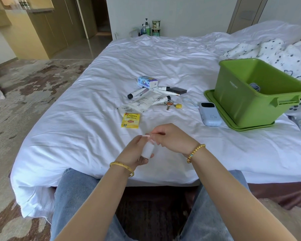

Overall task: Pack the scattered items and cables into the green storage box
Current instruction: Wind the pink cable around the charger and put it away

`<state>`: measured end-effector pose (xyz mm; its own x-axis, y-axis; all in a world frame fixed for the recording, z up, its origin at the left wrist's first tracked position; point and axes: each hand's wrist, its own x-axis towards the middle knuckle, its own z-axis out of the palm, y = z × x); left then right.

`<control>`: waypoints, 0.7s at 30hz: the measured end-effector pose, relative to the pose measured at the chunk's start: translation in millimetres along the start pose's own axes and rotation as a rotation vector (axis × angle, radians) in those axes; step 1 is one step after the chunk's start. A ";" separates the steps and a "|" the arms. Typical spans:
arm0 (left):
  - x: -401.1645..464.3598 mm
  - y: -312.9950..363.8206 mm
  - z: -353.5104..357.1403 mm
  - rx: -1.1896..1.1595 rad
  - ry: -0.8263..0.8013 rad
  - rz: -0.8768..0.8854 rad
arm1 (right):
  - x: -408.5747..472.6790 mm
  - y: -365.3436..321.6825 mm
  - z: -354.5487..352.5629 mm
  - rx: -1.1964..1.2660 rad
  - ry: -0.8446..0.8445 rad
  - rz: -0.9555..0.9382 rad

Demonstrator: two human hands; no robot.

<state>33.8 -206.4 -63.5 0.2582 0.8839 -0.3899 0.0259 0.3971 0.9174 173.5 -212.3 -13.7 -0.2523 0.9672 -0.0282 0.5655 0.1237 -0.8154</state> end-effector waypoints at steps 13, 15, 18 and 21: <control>-5.3 -0.2 -11.1 -0.345 -0.185 0.063 | -8.5 13.9 -5.2 0.008 -0.065 0.058; -5.3 -1.9 -9.8 -0.179 -0.159 0.125 | -9.8 16.6 -9.1 0.008 -0.173 0.092; -5.9 -2.8 -11.9 -0.128 -0.161 0.155 | -9.7 24.5 -13.9 0.062 -0.282 0.172; -5.2 -1.1 -14.6 -0.146 -0.165 0.131 | -7.6 34.2 -17.9 0.134 -0.281 0.254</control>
<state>18.3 -207.8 -63.7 0.4049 0.8826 -0.2388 -0.1553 0.3237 0.9333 208.8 -211.4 -31.0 -0.3329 0.8628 -0.3803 0.5345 -0.1596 -0.8299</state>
